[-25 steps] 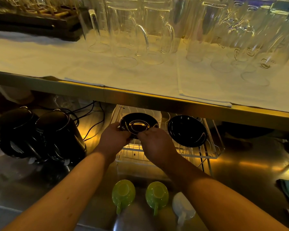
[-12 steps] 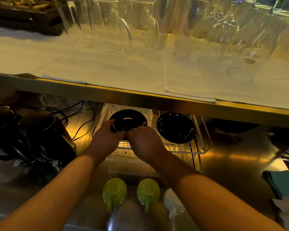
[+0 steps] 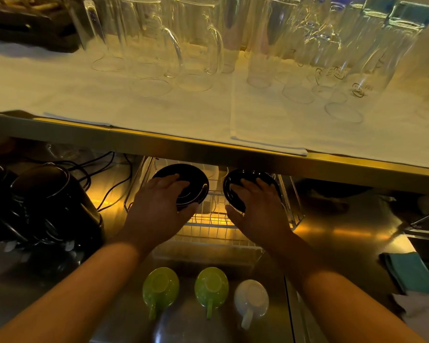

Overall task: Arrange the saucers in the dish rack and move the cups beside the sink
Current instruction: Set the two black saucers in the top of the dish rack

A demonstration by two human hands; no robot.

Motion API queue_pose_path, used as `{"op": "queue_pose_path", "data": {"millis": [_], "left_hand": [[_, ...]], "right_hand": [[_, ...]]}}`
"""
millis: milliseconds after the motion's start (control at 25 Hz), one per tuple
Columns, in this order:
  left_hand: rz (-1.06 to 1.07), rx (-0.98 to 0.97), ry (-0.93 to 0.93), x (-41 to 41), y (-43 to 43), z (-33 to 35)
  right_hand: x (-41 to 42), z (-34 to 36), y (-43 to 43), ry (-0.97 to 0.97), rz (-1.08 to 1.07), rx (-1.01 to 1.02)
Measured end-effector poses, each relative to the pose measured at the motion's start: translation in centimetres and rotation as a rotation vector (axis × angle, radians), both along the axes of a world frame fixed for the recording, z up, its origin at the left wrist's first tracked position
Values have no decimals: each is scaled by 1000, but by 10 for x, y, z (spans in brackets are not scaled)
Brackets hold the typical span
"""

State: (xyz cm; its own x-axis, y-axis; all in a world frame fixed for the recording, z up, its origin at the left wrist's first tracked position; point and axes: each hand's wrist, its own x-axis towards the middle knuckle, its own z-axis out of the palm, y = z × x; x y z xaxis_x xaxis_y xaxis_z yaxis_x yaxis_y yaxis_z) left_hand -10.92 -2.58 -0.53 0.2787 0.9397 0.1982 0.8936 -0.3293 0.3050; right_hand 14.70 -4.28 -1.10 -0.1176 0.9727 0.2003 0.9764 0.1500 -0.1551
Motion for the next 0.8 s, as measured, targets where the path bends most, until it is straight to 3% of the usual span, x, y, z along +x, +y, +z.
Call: {"op": "queue_pose_path", "data": {"millis": [80,200,800], "left_hand": [[-80,-99,150,6,11,-4],[-120,-207,234,1,27,-16],[-146,-205,241,0,26,-19]], "right_hand": [[14,-2,1,-69,-29,-103],[19,-12,0,-117,16,-127],[23,-14,10,-113,44,-158]]}}
